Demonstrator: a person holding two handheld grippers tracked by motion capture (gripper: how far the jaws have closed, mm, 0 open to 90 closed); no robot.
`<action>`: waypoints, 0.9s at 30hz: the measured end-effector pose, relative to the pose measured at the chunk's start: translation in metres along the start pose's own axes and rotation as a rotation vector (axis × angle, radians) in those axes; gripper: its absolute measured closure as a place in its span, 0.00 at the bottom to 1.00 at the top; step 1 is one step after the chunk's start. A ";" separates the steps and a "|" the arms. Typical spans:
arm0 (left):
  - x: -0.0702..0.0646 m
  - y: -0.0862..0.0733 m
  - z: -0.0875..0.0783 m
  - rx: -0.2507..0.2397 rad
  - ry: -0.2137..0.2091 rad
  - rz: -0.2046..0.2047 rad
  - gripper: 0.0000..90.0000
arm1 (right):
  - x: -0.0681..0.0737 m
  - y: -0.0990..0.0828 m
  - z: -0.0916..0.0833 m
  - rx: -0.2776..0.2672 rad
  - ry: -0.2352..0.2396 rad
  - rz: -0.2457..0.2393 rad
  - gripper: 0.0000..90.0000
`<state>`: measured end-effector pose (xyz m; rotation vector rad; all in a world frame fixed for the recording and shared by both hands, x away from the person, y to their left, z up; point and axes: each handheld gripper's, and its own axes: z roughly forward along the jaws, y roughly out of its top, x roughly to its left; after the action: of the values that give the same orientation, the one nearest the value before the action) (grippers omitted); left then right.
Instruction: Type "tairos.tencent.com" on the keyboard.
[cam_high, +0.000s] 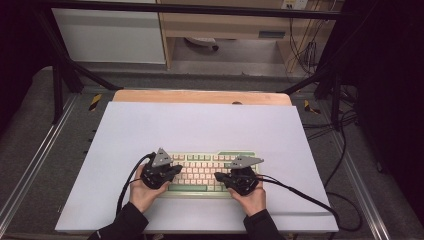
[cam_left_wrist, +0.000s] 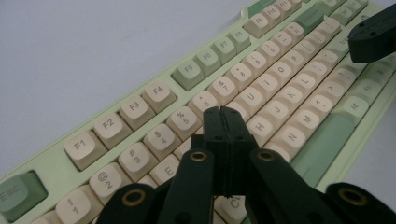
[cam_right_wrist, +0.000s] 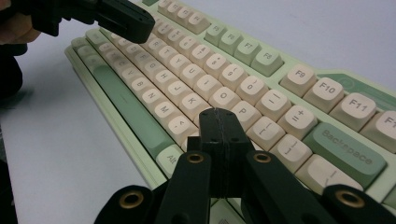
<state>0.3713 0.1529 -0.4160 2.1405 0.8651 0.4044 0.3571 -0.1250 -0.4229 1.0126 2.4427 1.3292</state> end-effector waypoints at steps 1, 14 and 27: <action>0.000 0.000 0.002 0.003 0.003 -0.002 1.00 | -0.001 0.000 -0.001 0.000 -0.002 -0.001 1.00; 0.000 0.000 0.013 0.016 0.014 0.009 1.00 | -0.001 0.000 -0.002 -0.005 0.001 0.001 1.00; -0.001 0.000 0.014 0.009 0.009 0.018 1.00 | -0.001 0.000 -0.003 -0.010 0.000 0.000 1.00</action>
<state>0.3780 0.1440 -0.4252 2.1579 0.8547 0.4206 0.3564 -0.1278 -0.4210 1.0104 2.4332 1.3397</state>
